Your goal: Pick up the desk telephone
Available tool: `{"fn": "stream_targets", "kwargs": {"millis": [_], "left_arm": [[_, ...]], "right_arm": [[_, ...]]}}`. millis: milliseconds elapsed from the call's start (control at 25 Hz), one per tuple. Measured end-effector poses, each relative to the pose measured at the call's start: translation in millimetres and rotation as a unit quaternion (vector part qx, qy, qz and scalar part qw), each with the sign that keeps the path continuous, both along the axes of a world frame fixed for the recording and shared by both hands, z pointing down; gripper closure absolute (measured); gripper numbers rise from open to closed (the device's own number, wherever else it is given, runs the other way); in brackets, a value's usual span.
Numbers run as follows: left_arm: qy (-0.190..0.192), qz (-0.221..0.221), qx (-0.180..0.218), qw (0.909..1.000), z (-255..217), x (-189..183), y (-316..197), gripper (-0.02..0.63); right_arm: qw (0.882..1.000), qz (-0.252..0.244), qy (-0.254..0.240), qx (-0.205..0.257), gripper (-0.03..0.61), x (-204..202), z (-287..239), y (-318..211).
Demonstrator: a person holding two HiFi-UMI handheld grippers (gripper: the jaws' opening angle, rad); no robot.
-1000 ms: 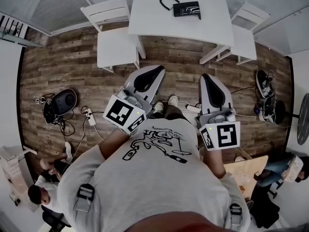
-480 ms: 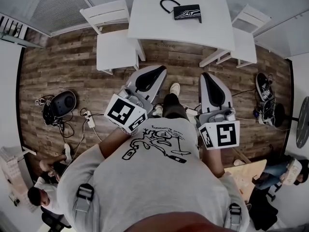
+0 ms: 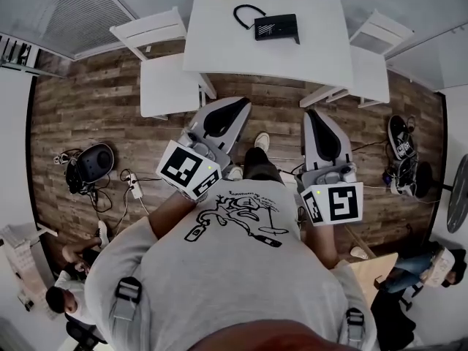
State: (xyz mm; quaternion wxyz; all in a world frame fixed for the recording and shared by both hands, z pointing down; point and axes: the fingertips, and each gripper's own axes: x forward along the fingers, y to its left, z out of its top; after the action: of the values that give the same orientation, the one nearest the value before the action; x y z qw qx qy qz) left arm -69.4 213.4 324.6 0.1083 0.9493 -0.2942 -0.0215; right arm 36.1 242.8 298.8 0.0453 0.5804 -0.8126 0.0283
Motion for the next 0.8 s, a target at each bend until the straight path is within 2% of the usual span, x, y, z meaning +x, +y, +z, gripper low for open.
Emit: {"fn": "stream_targets", "kwargs": {"millis": [480, 800], "left_arm": [[-0.006, -0.015, 0.007, 0.9998, -9.6, 84.9, -84.8, 0.606], [-0.006, -0.017, 0.003, 0.9998, -6.5, 126.8, -114.7, 0.606]], "right_arm": [[1.000, -0.017, -0.005, 0.003, 0.568, 86.1, -5.7, -87.6], [1.000, -0.024, -0.005, -0.001, 0.568, 123.7, -1.6, -116.6]]}}
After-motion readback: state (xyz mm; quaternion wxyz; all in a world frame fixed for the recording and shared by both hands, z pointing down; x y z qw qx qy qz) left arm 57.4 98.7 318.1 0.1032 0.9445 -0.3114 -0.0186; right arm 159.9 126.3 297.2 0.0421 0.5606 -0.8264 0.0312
